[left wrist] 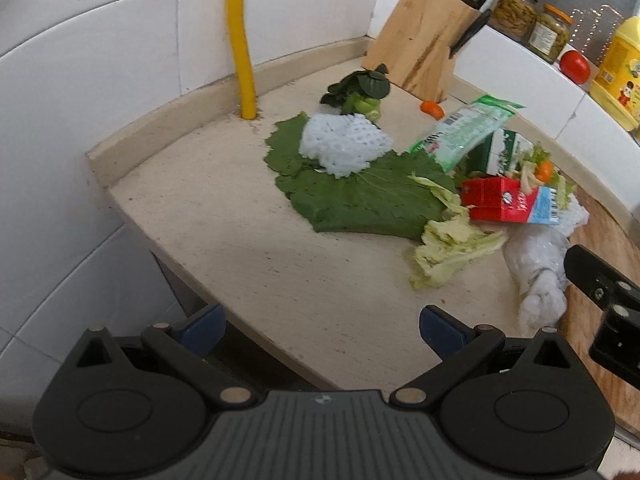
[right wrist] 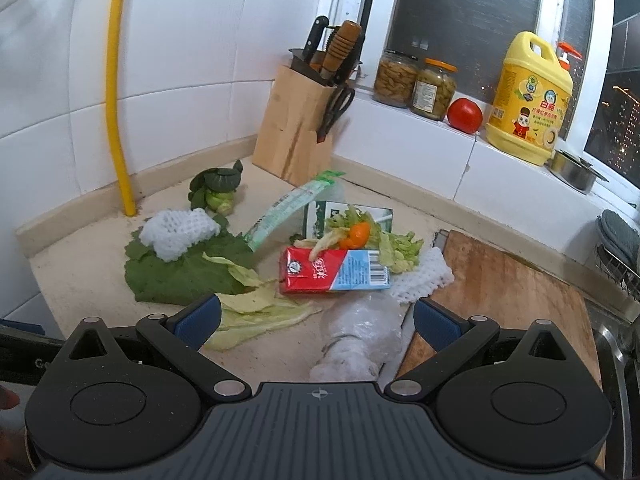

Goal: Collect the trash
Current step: 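Move left tool toward white foam net while right tool approaches green packet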

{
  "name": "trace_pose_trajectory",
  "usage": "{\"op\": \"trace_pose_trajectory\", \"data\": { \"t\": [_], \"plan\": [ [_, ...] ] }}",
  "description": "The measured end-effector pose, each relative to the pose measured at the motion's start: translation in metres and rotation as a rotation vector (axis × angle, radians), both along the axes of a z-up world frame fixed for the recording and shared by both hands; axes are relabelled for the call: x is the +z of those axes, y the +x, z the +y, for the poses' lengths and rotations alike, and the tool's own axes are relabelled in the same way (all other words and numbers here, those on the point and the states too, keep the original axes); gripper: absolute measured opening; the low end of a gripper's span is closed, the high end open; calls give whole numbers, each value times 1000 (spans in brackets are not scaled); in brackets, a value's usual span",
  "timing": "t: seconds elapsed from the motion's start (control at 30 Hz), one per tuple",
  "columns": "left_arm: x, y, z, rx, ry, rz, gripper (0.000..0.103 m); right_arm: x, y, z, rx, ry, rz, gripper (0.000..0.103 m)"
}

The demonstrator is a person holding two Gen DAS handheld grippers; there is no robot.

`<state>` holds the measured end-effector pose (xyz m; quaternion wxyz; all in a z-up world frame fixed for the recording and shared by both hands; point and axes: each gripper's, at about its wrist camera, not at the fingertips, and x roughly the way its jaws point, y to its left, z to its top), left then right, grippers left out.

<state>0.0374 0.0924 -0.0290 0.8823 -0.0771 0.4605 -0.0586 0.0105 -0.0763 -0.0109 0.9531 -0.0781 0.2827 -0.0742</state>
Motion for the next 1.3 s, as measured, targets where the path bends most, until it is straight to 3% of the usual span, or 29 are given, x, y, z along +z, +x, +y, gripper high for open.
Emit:
{"op": "trace_pose_trajectory", "data": {
  "t": [0.37,0.6,0.83,1.13,1.3],
  "plan": [
    [2,10,7,17,10,-16,99,0,7,9,19,-34,3,103],
    [5,9,-4,-4,81,-102,99,-2,27,-16,4,-35,-2,103],
    [9,18,-34,-108,103,-175,99,-10,53,-48,13,-7,15,103],
    [9,36,-81,-270,101,-207,95,-20,70,-80,80,-95,20,103],
    [11,66,-60,-176,59,-178,95,-17,82,-86,154,-73,14,103]
  ]
}}
